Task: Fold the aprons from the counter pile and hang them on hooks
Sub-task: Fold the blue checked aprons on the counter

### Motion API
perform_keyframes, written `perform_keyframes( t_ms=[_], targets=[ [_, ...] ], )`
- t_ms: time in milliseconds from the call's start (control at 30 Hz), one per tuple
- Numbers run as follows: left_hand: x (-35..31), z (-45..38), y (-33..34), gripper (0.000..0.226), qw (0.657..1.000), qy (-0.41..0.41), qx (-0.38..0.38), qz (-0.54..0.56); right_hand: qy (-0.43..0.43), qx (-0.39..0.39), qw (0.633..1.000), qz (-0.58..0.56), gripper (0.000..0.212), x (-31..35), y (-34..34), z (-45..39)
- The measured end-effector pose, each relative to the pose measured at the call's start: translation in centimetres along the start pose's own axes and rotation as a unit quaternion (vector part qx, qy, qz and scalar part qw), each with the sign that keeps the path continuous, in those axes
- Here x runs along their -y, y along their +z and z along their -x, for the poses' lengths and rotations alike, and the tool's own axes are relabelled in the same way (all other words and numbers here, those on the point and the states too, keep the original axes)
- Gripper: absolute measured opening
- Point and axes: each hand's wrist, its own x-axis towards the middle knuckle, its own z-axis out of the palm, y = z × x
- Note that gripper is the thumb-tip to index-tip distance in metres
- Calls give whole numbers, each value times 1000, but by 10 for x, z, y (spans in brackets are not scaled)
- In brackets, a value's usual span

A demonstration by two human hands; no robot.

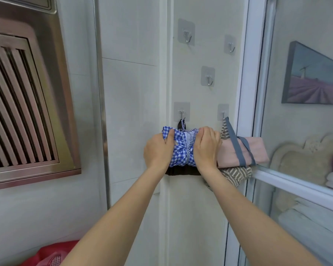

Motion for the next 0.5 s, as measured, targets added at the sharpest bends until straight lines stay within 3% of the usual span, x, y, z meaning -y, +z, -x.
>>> perform_keyframes(
  t_ms=[100, 267, 500],
  targets=[
    [8, -8, 5, 56, 999, -33, -9, 17, -13, -28, 999, -10, 47, -1, 12, -5],
    [12, -12, 13, 62, 999, -19, -35, 10, -33, -56, 998, -5, 39, -10, 25, -15],
    [6, -9, 8, 62, 998, 3, -19, -66, -35, -2, 999, 16, 57, -11, 16, -17]
  ],
)
